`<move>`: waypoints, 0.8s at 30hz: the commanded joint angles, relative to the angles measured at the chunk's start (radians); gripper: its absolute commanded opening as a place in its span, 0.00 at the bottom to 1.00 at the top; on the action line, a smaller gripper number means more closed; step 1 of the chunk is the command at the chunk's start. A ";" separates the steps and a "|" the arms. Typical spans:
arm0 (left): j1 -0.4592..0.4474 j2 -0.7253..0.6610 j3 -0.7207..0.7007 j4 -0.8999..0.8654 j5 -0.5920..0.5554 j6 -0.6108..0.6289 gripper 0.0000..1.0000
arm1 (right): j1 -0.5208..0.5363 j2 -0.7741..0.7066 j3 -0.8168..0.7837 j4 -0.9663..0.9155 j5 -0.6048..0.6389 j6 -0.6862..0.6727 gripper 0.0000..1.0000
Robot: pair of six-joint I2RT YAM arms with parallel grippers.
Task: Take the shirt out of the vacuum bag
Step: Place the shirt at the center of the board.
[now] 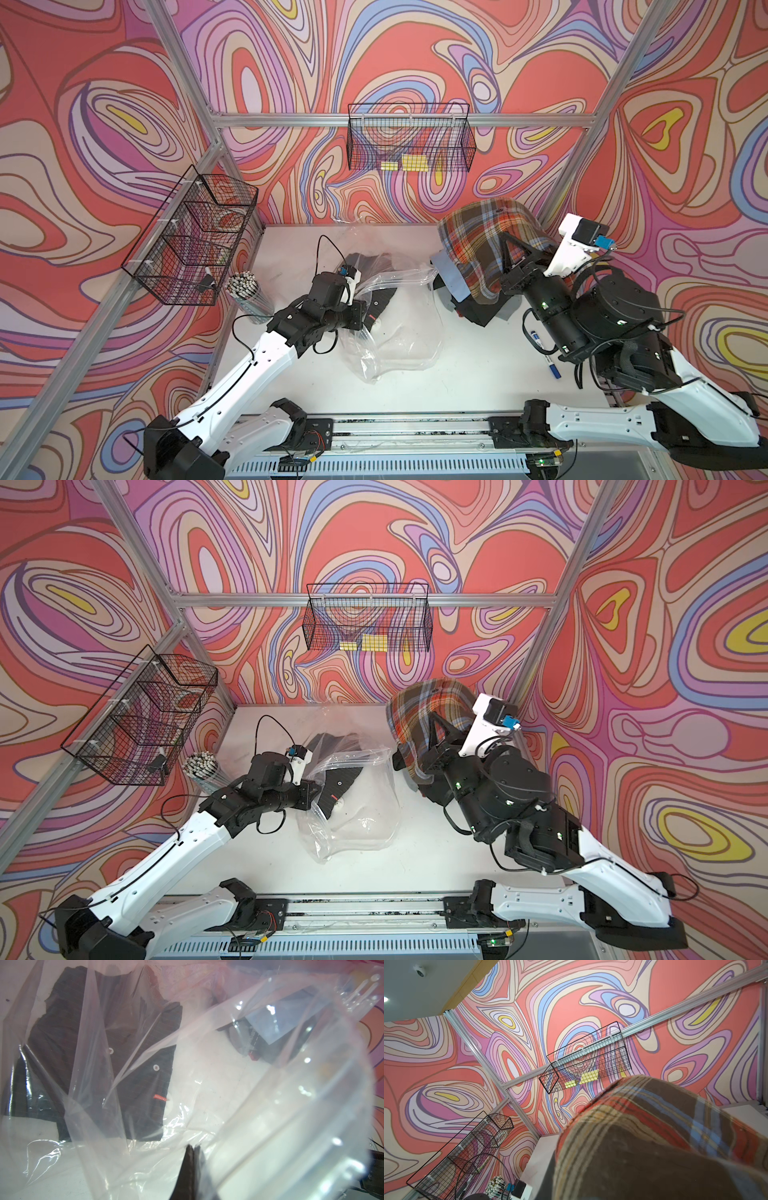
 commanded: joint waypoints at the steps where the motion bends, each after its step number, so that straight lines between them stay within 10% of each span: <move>1: 0.008 0.005 0.021 -0.023 -0.002 -0.001 0.00 | -0.155 0.071 0.019 -0.027 -0.148 0.064 0.00; 5: 0.007 -0.006 0.019 -0.030 -0.012 0.002 0.00 | -0.559 0.158 -0.020 -0.033 -0.634 0.278 0.00; 17: 0.007 -0.018 0.019 -0.035 -0.012 0.005 0.00 | -0.920 0.475 0.168 0.044 -1.016 0.223 0.00; 24: 0.007 -0.025 0.014 -0.029 -0.005 0.005 0.00 | -0.984 0.533 0.015 0.138 -0.993 0.143 0.00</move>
